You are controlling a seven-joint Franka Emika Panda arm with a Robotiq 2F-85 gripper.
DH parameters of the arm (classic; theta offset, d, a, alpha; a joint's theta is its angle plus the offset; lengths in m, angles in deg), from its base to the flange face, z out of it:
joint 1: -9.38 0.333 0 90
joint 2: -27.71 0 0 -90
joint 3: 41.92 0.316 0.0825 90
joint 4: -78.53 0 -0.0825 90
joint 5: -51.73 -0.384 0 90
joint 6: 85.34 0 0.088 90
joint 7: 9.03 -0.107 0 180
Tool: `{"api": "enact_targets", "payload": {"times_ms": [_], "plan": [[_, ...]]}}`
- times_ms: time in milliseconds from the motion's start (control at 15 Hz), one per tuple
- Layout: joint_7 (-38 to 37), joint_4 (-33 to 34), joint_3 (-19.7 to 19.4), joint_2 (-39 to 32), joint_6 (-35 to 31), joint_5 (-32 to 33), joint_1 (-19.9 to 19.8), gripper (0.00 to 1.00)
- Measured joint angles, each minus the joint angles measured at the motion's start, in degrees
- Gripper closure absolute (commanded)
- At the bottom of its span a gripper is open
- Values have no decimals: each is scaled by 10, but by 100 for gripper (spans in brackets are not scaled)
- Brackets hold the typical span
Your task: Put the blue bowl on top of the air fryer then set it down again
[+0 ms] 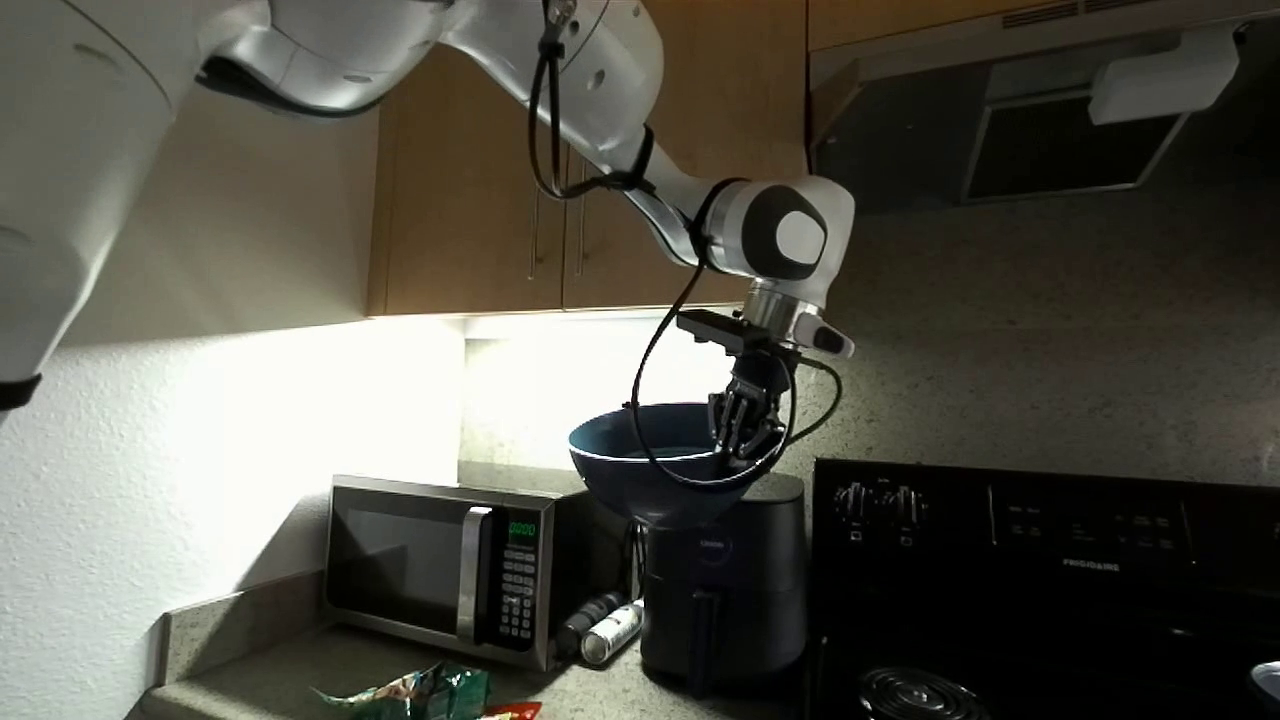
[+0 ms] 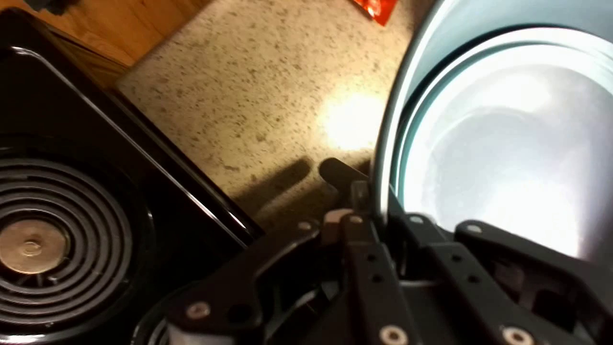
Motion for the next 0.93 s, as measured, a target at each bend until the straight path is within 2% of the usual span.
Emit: {"api": "enact_targets", "payload": {"times_ms": [67,200,333,400,733,933], "plan": [[18,-31,-6,15,0,12,-2,93],[40,-93,-16,44,-2,46,-5,93],[43,-125,-17,55,-10,53,-6,93],[43,-127,-17,57,-12,53,-5,98],[43,-126,-14,38,-6,53,-1,98],[57,-116,-3,-13,49,52,0,98]]}}
